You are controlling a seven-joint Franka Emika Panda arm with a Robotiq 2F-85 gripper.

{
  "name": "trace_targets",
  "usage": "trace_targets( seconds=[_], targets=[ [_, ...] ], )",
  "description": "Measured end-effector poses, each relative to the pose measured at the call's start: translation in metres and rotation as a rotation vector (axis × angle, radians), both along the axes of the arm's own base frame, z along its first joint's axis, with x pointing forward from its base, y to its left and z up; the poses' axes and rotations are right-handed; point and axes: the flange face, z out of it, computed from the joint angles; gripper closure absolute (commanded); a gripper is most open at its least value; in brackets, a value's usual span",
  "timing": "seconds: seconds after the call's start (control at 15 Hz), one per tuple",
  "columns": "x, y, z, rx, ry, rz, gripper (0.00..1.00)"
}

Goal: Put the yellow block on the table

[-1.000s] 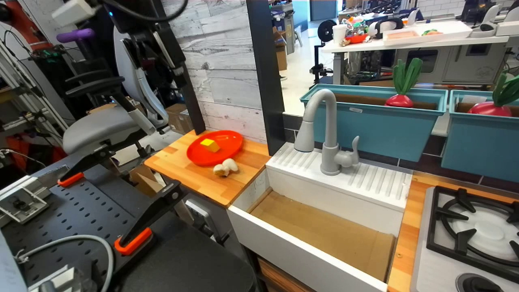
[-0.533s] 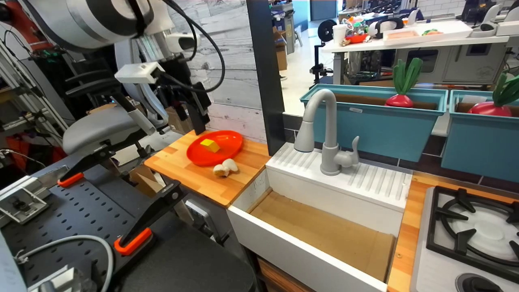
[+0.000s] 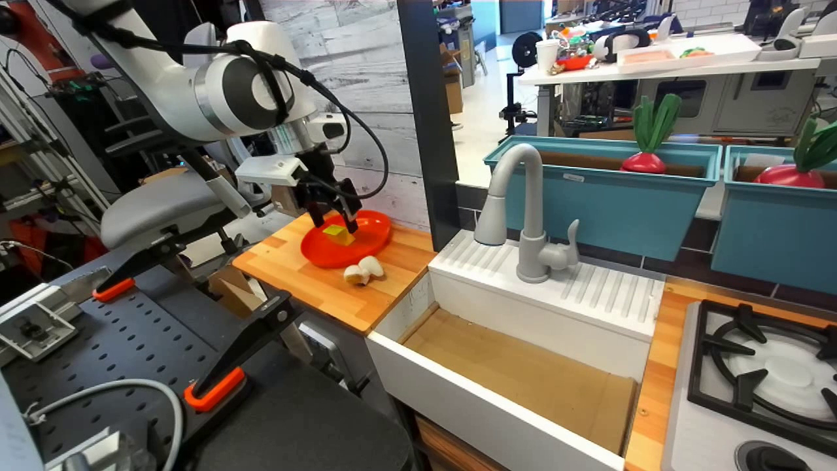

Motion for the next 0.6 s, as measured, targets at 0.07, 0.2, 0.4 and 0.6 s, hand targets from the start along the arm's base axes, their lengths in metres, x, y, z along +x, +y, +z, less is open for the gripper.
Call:
trace_targets(
  seconds=[0.07,0.2,0.4,0.6],
  targets=[
    [0.004,0.004,-0.007,-0.003,0.006,0.004,0.26],
    [0.010,0.010,-0.017,-0.008,0.013,0.012,0.42],
    [0.018,0.015,-0.024,-0.010,0.012,0.016,0.66],
    [0.025,0.016,-0.023,-0.010,0.008,0.014,0.78]
  ],
)
